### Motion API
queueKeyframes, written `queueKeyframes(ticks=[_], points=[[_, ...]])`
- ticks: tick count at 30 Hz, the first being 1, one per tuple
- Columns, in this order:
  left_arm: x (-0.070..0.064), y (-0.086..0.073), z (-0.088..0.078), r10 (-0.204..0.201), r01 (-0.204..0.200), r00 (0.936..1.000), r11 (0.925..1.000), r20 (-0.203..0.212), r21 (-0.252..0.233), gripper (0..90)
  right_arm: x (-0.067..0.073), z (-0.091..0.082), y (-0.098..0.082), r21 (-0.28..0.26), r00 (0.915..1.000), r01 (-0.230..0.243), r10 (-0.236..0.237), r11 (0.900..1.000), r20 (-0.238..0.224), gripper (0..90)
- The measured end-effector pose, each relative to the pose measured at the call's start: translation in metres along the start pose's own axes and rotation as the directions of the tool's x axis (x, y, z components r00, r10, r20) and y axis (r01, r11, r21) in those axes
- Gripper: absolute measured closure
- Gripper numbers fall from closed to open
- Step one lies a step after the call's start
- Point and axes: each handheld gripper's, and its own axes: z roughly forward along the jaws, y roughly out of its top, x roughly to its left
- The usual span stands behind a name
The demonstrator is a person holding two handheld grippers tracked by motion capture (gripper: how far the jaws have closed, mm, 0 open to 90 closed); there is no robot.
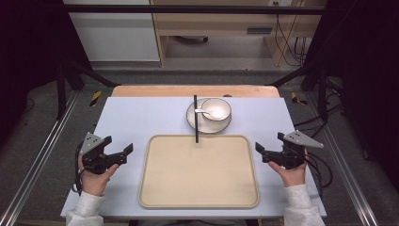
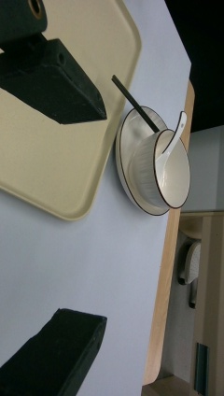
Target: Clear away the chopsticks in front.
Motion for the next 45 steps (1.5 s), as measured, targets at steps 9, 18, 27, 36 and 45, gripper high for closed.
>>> queueKeyframes(ticks=[9,18,27,36,45], points=[[-0.010,0.009,0.012,0.010,-0.010,0.9995,0.9999,0.030,0.000,11.5,0.000,-0.003,0.000,-0.004,0.9999,-0.007,0.007,1.000,0.008,3.5],[-0.023,0.027,0.029,0.026,-0.026,0.9986,0.9996,0.046,-0.014,12.7,0.002,-0.005,0.003,-0.010,0.9998,0.000,0.001,1.000,0.018,3.4],[-0.040,0.045,0.052,0.036,-0.034,0.9967,0.9990,0.072,-0.028,13.4,0.004,-0.004,0.004,-0.007,0.9999,0.004,-0.004,1.000,0.013,3.2],[-0.056,0.055,0.073,0.039,-0.037,0.9948,0.9990,0.094,-0.025,14.5,0.006,-0.003,0.004,-0.003,0.9999,0.007,-0.007,1.000,0.009,3.0],[-0.078,0.069,0.104,0.077,-0.077,0.9924,0.9970,0.096,-0.009,16.3,0.006,-0.002,0.004,0.003,0.9999,0.005,-0.005,1.000,0.010,3.0]])
